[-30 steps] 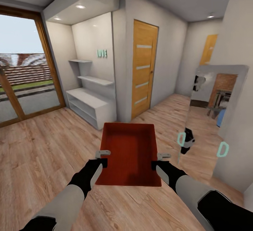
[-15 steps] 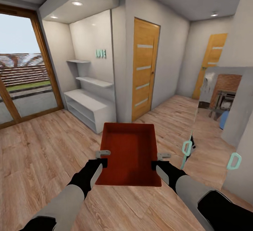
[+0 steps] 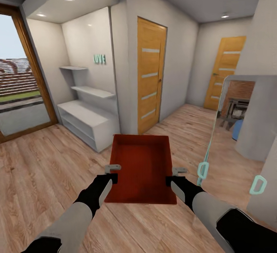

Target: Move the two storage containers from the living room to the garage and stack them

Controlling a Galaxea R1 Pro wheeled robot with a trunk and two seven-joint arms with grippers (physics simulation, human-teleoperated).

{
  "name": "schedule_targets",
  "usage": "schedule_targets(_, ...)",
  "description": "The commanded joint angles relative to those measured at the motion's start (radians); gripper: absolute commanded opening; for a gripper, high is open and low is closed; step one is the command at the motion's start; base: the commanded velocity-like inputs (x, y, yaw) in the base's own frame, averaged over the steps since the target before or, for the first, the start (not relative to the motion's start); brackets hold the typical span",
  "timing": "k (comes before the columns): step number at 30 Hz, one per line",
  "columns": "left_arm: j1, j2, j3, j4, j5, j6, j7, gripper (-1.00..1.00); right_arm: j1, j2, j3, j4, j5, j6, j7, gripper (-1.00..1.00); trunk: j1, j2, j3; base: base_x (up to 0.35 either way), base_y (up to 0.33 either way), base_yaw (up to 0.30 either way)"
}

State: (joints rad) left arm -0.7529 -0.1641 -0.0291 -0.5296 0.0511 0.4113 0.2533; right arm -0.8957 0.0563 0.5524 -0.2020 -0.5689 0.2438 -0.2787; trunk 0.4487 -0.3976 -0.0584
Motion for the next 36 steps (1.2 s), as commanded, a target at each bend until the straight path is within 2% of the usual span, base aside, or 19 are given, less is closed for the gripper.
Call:
schedule_targets(1, 0.000, 0.002, -0.014, 0.025, 0.032, 0.046, 0.009, -1.00, -0.002, -0.009, -0.008, -0.005, 0.015, 0.006, -0.003, -1.00, 0.001, -0.002, -0.002, 0.324, 0.000, -0.086)
schedule_targets(36, 0.000, 0.002, -0.014, 0.025, 0.032, 0.046, 0.009, -1.00, -0.002, -0.009, -0.008, -0.005, 0.015, 0.005, -0.003, -1.00, 0.001, -0.002, -0.002, 0.323, 0.000, -0.004)
